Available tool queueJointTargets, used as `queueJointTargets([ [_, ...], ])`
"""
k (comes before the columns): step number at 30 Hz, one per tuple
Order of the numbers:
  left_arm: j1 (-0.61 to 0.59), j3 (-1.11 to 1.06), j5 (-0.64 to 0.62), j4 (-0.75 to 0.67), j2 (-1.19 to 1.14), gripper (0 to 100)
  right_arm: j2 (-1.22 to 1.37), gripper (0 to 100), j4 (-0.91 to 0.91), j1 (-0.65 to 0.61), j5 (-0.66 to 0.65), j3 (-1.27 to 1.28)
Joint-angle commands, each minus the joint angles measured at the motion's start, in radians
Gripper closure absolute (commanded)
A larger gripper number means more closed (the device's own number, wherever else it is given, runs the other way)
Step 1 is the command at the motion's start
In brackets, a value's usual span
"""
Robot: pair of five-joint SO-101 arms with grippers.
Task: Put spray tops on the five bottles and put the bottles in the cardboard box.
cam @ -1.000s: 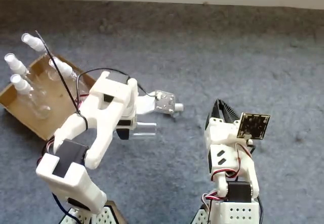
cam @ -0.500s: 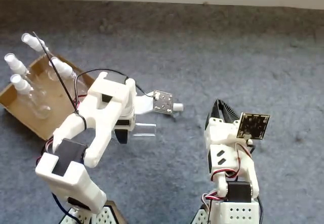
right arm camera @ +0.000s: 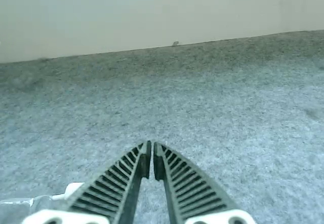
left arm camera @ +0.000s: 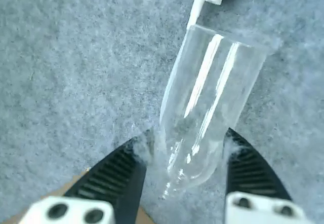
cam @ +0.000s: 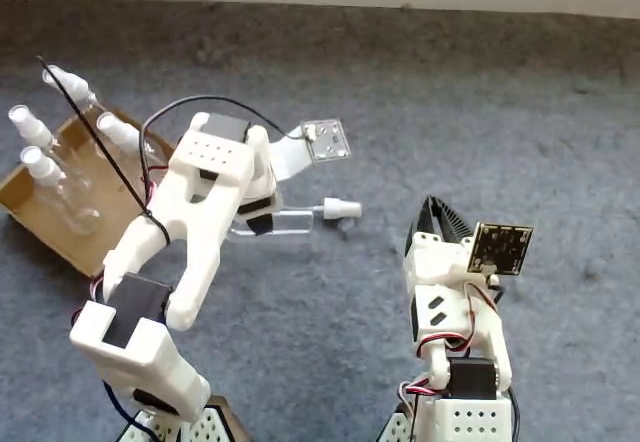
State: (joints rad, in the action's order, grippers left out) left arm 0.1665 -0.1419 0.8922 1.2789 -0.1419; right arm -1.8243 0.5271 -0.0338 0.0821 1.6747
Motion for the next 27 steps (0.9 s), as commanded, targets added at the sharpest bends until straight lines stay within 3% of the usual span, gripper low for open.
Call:
queueJointTargets([
  [1, -0.007, 0.130, -0.031, 0.120, 0.035, 84, -0.012, 98.4, -0.024, -0.036, 0.000, 0.111],
  [4, -0.007, 0.229, -0.152, 0.235, 0.035, 84, -0.012, 98.4, -0.022, -0.047, 0.000, 0.111],
  [14, -0.007, 0.447, -0.822, 0.440, 0.033, 84, -0.012, 98.4, -0.022, -0.047, 0.000, 0.111],
  [27, -0.002, 0.390, -1.410, 0.446, 0.022, 83, -0.012, 98.4, -0.022, -0.050, 0.000, 0.111],
])
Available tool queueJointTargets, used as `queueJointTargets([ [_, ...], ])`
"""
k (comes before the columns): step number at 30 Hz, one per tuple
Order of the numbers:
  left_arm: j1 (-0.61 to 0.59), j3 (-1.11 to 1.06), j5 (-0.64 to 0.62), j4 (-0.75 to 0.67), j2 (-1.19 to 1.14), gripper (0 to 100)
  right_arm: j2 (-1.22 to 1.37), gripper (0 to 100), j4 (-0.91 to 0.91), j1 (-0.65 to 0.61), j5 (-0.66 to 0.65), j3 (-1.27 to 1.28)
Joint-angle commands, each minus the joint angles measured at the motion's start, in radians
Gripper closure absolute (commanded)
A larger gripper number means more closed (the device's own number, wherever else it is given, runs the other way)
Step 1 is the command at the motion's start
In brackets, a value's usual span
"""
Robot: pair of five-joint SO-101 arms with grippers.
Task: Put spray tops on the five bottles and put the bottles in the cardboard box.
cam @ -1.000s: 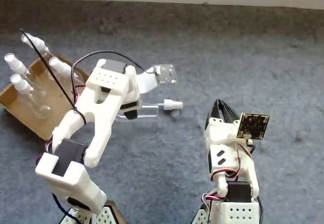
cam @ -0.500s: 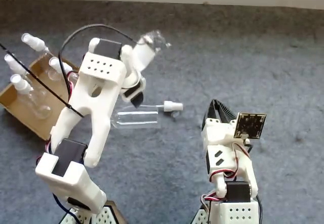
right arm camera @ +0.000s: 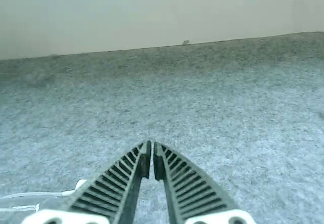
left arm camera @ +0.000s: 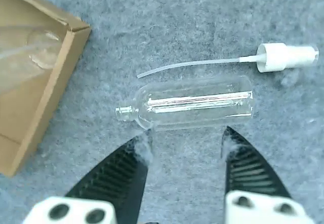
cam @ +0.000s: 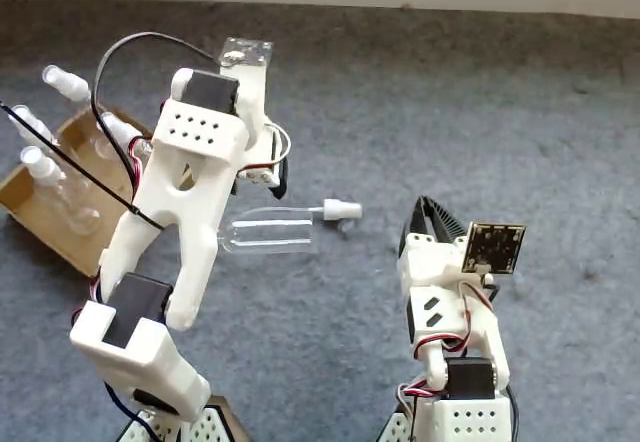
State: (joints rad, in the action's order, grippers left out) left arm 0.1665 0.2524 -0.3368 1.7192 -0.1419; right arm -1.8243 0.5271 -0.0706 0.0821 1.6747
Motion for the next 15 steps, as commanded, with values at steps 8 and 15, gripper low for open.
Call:
queueJointTargets([
  [8, -0.021, -0.231, -0.450, -0.160, 0.022, 83, -0.012, 98.4, -0.022, -0.013, 0.000, 0.111],
  [15, -0.012, -0.346, -0.565, -0.293, 0.022, 83, -0.012, 98.4, -0.022, -0.013, 0.000, 0.111],
])
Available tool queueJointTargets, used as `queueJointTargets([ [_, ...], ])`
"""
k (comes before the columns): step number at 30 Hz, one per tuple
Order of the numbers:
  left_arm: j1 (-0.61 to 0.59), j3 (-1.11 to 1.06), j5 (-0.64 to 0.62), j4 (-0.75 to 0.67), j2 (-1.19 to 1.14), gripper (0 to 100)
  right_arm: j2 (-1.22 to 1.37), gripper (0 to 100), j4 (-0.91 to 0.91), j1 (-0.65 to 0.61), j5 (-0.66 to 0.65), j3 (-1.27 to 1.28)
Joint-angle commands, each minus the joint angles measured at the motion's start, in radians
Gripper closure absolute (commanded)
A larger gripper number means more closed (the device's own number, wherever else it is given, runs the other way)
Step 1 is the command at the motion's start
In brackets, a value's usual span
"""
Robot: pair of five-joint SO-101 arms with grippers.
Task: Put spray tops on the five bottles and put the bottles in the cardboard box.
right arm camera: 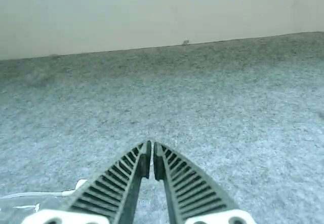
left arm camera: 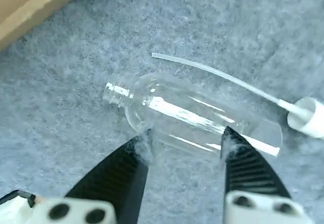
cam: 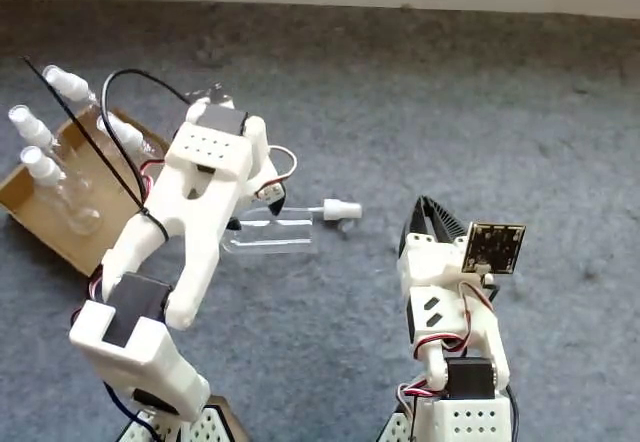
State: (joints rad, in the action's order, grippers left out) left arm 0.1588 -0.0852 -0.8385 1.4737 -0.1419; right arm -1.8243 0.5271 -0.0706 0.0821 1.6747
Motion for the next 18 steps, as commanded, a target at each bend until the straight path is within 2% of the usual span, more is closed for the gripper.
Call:
queueJointTargets([
  [1, -0.007, -0.012, -0.068, -0.048, 0.022, 81, -0.012, 98.4, -0.022, -0.013, 0.000, 0.111],
  [3, -0.005, -0.018, -0.071, -0.040, 0.022, 76, -0.012, 98.4, -0.022, -0.013, 0.000, 0.111],
  [10, -0.004, -0.090, -0.195, -0.046, 0.022, 53, -0.012, 98.4, -0.022, -0.013, 0.000, 0.111],
  [13, -0.004, -0.120, -0.242, -0.054, 0.022, 50, -0.012, 98.4, -0.022, -0.013, 0.000, 0.111],
  [18, -0.004, -0.203, -0.252, -0.150, 0.022, 50, -0.012, 98.4, -0.022, -0.013, 0.000, 0.111],
])
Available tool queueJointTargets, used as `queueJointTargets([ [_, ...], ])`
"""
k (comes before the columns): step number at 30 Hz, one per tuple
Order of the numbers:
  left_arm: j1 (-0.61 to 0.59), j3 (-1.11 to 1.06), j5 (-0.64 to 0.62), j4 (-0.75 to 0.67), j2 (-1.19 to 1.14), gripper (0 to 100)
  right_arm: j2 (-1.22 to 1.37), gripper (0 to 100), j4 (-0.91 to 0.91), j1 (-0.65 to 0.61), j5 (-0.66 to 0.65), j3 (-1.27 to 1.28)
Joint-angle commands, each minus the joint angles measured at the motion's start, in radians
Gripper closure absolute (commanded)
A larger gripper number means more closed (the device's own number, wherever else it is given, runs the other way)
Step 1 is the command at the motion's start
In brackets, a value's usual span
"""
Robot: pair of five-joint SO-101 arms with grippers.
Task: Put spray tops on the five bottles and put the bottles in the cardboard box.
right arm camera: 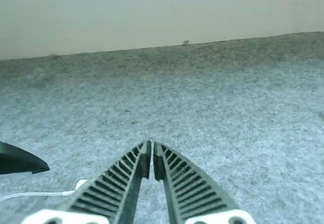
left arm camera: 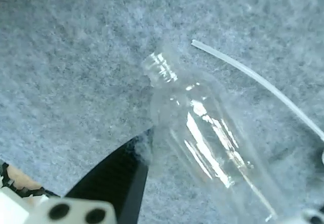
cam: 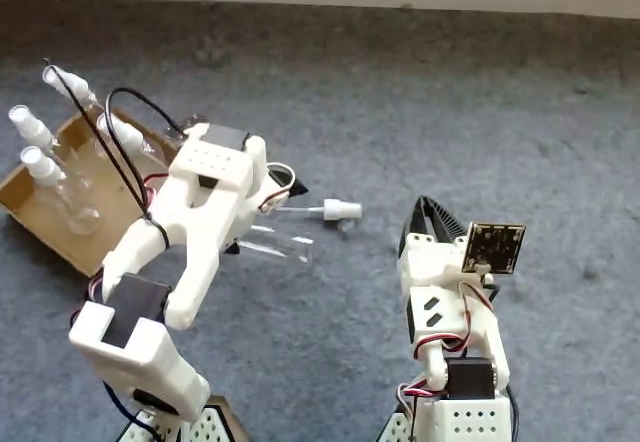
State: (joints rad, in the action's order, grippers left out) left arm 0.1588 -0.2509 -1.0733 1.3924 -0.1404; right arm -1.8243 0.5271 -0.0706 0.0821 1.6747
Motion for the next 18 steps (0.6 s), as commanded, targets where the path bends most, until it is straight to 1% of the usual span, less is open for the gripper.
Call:
queueJointTargets([
  [1, -0.004, -0.047, -0.017, -0.080, 0.021, 50, -0.012, 98.4, -0.022, -0.013, 0.000, 0.111],
  [13, 0.001, -0.064, -0.015, -0.080, 0.019, 51, -0.012, 98.4, -0.022, -0.013, 0.000, 0.111],
  [15, 0.018, -0.071, -0.012, -0.084, 0.019, 54, -0.012, 98.4, -0.022, -0.013, 0.000, 0.111],
  [18, 0.051, -0.104, -0.012, -0.087, 0.019, 67, -0.012, 98.4, -0.022, -0.013, 0.000, 0.111],
])
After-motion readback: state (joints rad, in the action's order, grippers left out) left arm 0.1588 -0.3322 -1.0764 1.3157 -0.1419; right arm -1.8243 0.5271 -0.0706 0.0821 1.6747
